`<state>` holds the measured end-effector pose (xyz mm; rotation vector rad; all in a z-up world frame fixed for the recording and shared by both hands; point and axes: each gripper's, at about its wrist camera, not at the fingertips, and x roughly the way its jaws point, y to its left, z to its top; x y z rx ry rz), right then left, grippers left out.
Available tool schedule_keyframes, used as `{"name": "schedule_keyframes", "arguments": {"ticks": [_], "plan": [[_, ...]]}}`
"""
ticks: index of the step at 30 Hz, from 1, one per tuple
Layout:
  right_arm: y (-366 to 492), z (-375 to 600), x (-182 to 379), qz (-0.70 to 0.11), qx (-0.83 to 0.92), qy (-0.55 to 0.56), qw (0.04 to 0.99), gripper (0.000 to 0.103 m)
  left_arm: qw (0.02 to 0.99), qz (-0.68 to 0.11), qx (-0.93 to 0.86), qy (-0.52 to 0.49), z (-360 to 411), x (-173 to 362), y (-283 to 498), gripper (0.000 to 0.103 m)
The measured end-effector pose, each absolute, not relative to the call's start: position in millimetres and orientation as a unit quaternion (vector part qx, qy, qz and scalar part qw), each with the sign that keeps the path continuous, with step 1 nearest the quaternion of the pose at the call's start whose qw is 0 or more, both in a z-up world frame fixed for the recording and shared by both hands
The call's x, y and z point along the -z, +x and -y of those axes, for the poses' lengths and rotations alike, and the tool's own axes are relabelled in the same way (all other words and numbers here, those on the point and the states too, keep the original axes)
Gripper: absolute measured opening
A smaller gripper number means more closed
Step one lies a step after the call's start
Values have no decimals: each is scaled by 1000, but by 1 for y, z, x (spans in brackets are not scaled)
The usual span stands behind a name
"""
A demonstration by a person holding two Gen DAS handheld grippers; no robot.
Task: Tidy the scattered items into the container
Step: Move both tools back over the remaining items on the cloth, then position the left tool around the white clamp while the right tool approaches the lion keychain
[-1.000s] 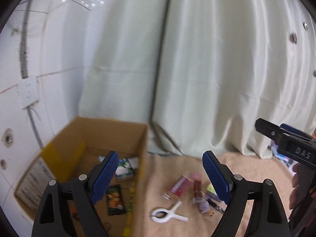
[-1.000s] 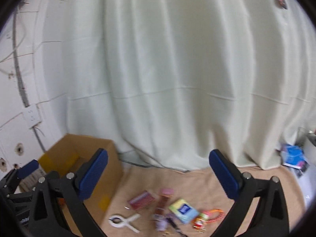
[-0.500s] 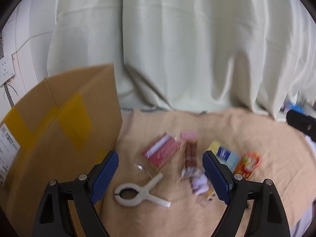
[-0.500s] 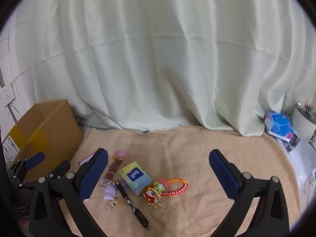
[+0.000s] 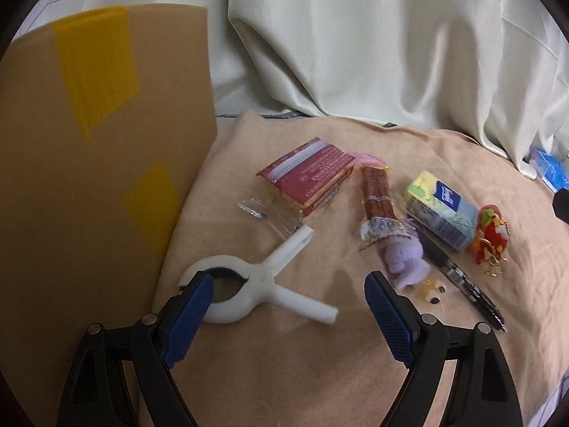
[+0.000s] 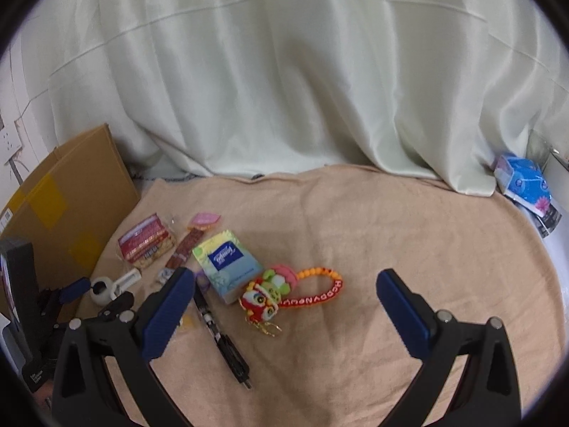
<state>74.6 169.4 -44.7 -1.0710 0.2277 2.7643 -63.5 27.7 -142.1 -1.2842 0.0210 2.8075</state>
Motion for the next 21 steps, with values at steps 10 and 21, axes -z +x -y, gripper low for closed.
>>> {"name": "schedule_keyframes", "arguments": {"ticks": [10, 21], "plan": [[70, -177, 56, -88, -922, -371, 67, 103, 23, -43, -914, -402, -31, 143, -64, 88], [66, -175, 65, -101, -916, -385, 49, 103, 42, -65, -908, -413, -33, 146, -63, 88]]}}
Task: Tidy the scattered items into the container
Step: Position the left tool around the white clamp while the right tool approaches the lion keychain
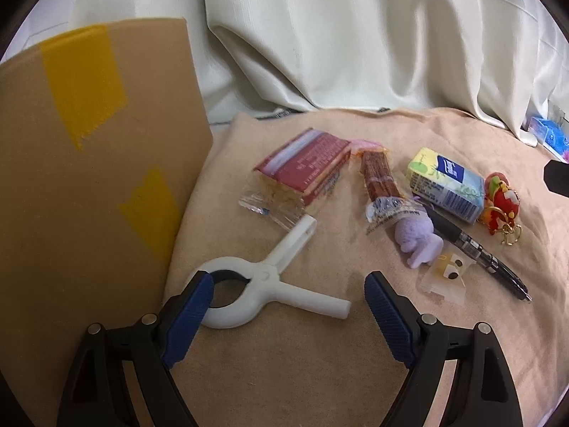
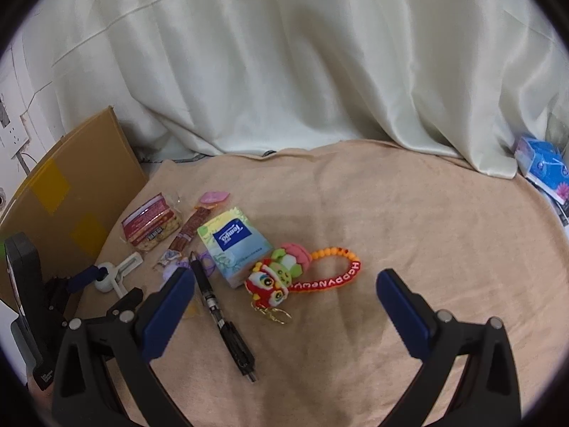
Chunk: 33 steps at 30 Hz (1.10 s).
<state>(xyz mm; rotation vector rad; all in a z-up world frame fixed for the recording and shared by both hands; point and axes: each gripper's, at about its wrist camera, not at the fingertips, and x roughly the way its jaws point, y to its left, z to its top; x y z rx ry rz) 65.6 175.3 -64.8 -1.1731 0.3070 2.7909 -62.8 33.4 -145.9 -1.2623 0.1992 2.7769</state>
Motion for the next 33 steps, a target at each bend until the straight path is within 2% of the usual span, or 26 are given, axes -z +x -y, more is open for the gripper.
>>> {"name": "schedule_keyframes", "arguments": {"ticks": [6, 11, 17, 22, 26, 33], "plan": [[66, -175, 67, -100, -914, -390, 48, 103, 109, 20, -897, -428, -34, 138, -59, 88], [68, -178, 65, -107, -915, -387, 53, 103, 124, 37, -897, -424, -38, 131, -52, 88], [68, -178, 66, -109, -913, -390, 51, 103, 2, -14, -918, -396, -28, 125, -46, 88], [66, -176, 67, -109, -912, -392, 49, 103, 23, -11, -905, -424, -32, 144, -54, 88], [66, -173, 68, -106, -912, -395, 44, 103, 19, -38, -901, -431, -41, 151, -55, 88], [67, -177, 69, -111, -911, -395, 50, 103, 5, -14, -917, -399, -34, 137, -48, 88]]}}
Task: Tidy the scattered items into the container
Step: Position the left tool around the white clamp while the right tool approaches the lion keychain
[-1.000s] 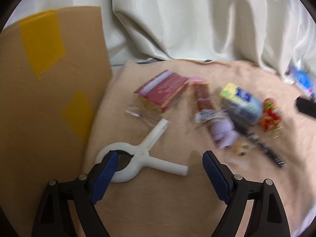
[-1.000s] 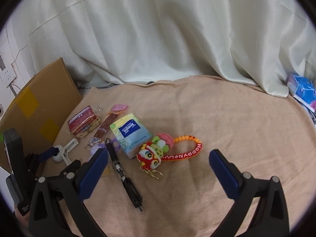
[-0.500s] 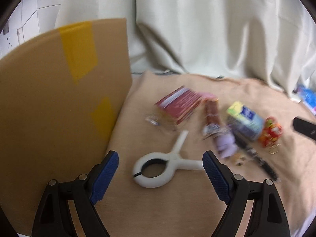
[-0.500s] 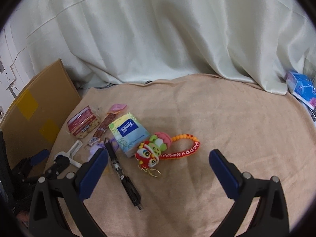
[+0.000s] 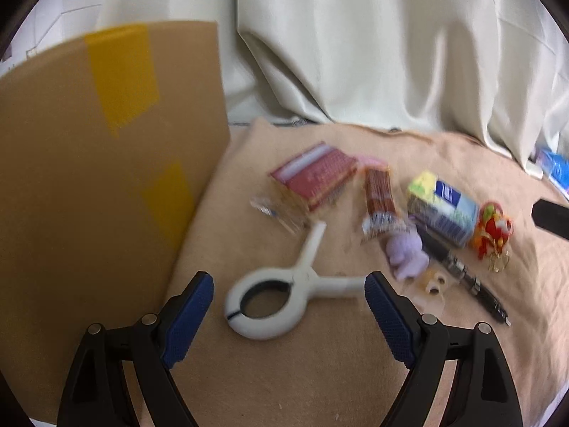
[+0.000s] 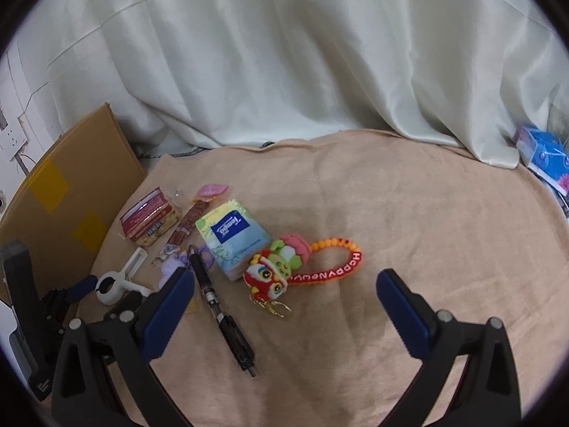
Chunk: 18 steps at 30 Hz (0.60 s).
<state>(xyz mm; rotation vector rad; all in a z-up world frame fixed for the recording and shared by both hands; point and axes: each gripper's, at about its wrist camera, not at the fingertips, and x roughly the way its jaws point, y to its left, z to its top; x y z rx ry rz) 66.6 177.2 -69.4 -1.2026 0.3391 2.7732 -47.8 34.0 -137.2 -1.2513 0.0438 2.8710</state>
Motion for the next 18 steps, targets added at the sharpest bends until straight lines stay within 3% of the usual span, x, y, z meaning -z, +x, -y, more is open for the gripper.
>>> {"name": "schedule_keyframes", "arguments": {"ticks": [18], "plan": [[65, -178, 71, -111, -911, -395, 49, 103, 21, 30, -902, -431, -22, 148, -59, 88]]}}
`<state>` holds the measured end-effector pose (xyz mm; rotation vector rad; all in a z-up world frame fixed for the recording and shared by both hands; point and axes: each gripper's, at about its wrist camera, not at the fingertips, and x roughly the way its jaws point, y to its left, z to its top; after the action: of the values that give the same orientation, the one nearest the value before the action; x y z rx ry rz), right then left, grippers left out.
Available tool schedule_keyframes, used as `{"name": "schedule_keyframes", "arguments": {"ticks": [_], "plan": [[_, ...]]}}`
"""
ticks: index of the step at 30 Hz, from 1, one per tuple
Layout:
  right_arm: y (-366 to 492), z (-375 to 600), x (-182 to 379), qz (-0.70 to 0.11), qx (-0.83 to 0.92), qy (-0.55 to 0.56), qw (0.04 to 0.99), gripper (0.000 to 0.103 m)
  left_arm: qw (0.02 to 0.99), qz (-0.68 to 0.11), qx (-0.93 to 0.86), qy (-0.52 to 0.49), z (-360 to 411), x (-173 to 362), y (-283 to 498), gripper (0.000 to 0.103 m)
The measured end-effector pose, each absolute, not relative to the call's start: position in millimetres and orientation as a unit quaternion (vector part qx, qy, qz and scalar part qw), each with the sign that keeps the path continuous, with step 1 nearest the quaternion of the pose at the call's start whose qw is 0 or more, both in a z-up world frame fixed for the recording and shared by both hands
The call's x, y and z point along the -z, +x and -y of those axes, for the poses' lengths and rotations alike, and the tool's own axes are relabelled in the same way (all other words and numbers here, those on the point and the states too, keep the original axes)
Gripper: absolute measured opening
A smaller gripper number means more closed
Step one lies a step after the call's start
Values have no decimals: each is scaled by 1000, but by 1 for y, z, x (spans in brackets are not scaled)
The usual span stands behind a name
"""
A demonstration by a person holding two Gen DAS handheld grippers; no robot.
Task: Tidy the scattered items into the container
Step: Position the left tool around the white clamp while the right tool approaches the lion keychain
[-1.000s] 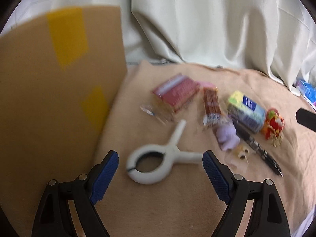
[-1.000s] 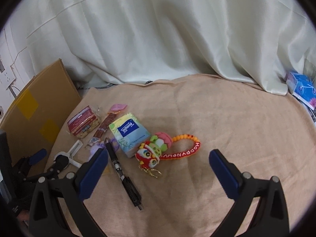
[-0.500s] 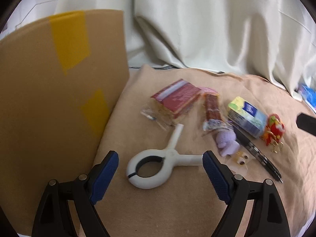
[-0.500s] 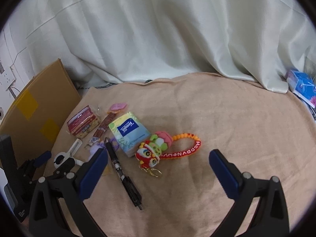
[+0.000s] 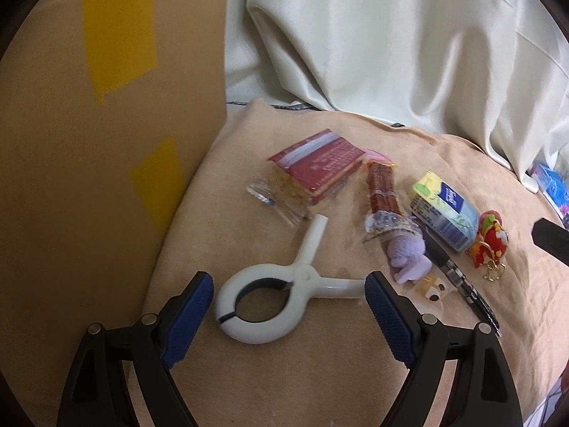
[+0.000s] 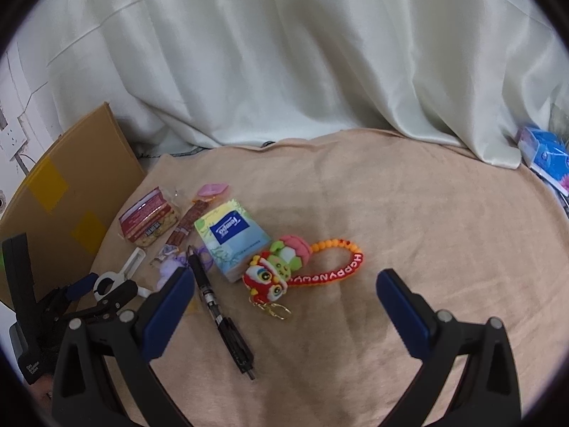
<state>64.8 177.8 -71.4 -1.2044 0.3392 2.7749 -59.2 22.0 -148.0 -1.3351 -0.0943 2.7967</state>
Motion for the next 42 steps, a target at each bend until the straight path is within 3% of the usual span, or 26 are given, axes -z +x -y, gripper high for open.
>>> {"name": "schedule_keyframes", "arguments": {"ticks": [42], "plan": [[49, -177, 83, -111, -905, -409, 43, 103, 46, -30, -890, -452, -43, 159, -75, 93]]}}
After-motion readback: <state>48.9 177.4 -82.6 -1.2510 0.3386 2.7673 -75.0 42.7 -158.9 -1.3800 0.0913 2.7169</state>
